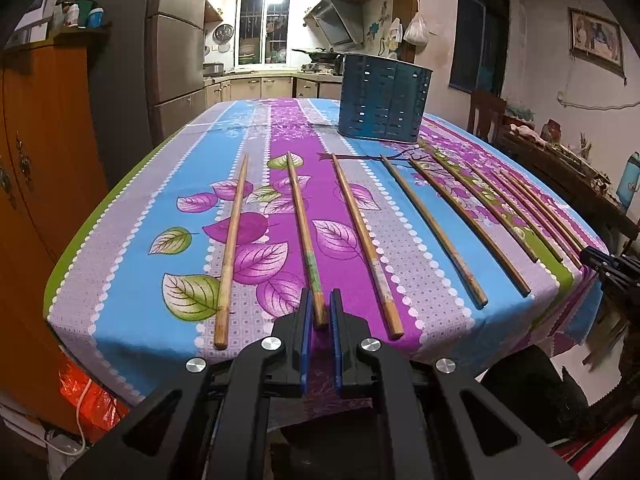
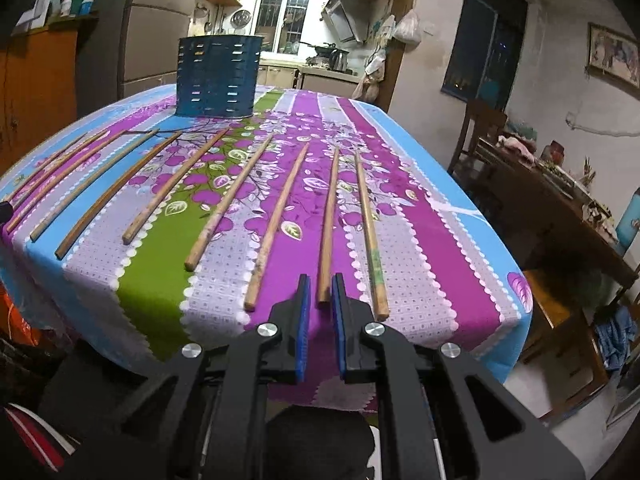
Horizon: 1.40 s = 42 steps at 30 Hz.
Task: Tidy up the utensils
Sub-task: 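Close the left tool on one chopstick while the right tool grasps another chopstick, then lift the chopstick in the left tool toward the holder while the right tool carries its chopstick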
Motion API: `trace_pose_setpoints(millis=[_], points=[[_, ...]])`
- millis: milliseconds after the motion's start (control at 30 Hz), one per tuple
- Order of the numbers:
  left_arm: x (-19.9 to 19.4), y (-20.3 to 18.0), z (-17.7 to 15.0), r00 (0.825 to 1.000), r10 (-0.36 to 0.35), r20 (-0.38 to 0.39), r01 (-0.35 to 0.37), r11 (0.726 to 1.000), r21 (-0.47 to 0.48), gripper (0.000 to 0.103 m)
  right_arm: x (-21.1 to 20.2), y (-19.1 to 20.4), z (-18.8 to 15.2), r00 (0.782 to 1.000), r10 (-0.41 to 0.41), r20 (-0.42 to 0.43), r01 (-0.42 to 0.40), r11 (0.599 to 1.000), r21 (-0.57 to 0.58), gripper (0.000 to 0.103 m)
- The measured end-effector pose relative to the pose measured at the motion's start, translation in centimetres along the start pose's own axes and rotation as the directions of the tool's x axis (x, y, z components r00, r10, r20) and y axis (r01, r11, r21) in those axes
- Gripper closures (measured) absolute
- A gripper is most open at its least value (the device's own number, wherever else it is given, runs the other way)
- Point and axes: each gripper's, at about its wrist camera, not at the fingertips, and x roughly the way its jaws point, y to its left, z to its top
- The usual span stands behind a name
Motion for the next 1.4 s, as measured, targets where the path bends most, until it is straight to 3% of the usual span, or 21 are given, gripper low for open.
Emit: trace_pose_setpoints(millis=[233, 467, 667, 1033, 1267, 1400], points=[[0.1, -0.9, -0.4, 0.999, 0.038, 0.031, -0.039, 0.998, 0.040, 0.093, 0.0, -1.9, -0.8, 0.990, 0.137, 0.036, -0.140, 0.985, 0.103, 0.098], [0.1, -1.5, -0.4, 0.995, 0.090, 0.035, -0.091, 0.996, 0.026, 0.094, -0.2, -4.7, -0.5, 0.954, 0.290, 0.078, -0.300, 0.939, 0.166, 0.098], [-1.0, -2.0, 0.4, 0.988, 0.142, 0.057, -0.144, 0.990, 0.016, 0.096, -1.8, -6.1, 1.2, 0.929, 0.346, 0.134, -0.363, 0.921, 0.139, 0.098], [-4.8, -1.1, 2.9, 0.984, 0.112, 0.136, -0.108, 0.993, -0.039, 0.096, -6.3, -5.6, 4.6, 0.891, 0.340, 0.301, -0.368, 0.929, 0.043, 0.098], [-7.7, 0.6, 6.9, 0.969, 0.049, 0.242, -0.033, 0.997, -0.071, 0.096, -8.0, -4.9, 7.1, 0.889, 0.269, 0.370, -0.299, 0.954, 0.024, 0.098], [-8.0, 1.3, 9.1, 0.965, 0.014, 0.263, 0.011, 0.996, -0.092, 0.096, -8.6, -4.7, 8.8, 0.887, 0.248, 0.390, -0.270, 0.963, 0.002, 0.098]])
